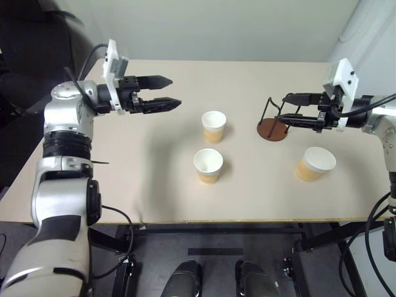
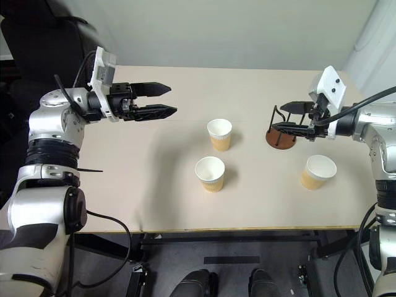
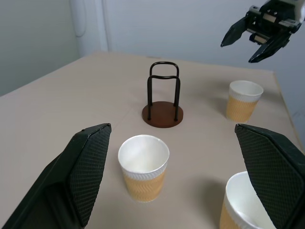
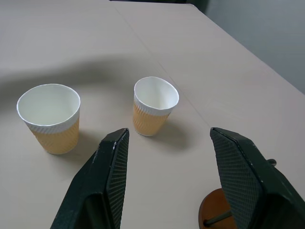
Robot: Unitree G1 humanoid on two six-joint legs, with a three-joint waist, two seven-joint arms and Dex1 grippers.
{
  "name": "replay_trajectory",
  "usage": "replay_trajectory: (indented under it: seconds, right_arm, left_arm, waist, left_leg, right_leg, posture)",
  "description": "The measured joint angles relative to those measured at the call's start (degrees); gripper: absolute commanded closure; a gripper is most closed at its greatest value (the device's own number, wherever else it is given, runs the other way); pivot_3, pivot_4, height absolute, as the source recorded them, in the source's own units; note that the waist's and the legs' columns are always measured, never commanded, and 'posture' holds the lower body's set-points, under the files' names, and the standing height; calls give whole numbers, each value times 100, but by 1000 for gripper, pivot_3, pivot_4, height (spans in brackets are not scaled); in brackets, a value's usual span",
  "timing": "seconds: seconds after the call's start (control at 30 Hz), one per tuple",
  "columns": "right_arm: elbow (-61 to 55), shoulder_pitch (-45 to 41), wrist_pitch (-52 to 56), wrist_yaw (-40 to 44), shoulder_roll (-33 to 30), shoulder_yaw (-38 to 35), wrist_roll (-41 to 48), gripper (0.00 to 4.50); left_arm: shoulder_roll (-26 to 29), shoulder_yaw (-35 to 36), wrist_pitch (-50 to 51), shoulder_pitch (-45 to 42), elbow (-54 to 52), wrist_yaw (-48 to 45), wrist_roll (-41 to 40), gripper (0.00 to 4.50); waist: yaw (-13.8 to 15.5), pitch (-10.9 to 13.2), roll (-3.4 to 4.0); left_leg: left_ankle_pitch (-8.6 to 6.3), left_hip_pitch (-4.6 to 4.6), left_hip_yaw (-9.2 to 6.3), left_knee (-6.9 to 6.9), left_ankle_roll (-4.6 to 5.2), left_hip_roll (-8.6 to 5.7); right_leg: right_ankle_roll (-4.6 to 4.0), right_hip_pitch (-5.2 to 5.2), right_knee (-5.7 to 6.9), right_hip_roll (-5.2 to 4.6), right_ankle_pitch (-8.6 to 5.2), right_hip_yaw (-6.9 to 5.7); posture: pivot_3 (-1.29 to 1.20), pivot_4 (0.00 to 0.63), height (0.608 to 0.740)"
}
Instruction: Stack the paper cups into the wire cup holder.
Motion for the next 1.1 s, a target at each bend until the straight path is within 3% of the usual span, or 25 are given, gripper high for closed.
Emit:
replay_trajectory:
  seconds: [0.77,1.1]
  right_arm:
    - [-238,273,260,-613,151,11,-140,1788]
    - [985,59,-490,-968,597,525,-1006,1788]
  left_arm:
    - [-421,-320,-376,-585,591,-664,382,48]
    - [-397,-311,-377,-603,613,-683,403,48]
  waist:
    - [4,0,0]
    - [-10,0,0]
  left_leg:
    - [-1,0,-2,1,3,1]
    - [-2,-3,-1,-1,5,1]
  right_leg:
    - [17,0,0,-2,10,1]
    - [20,-5,-2,-1,12,-1]
  posture:
    - [0,150,740]
    - [0,150,740]
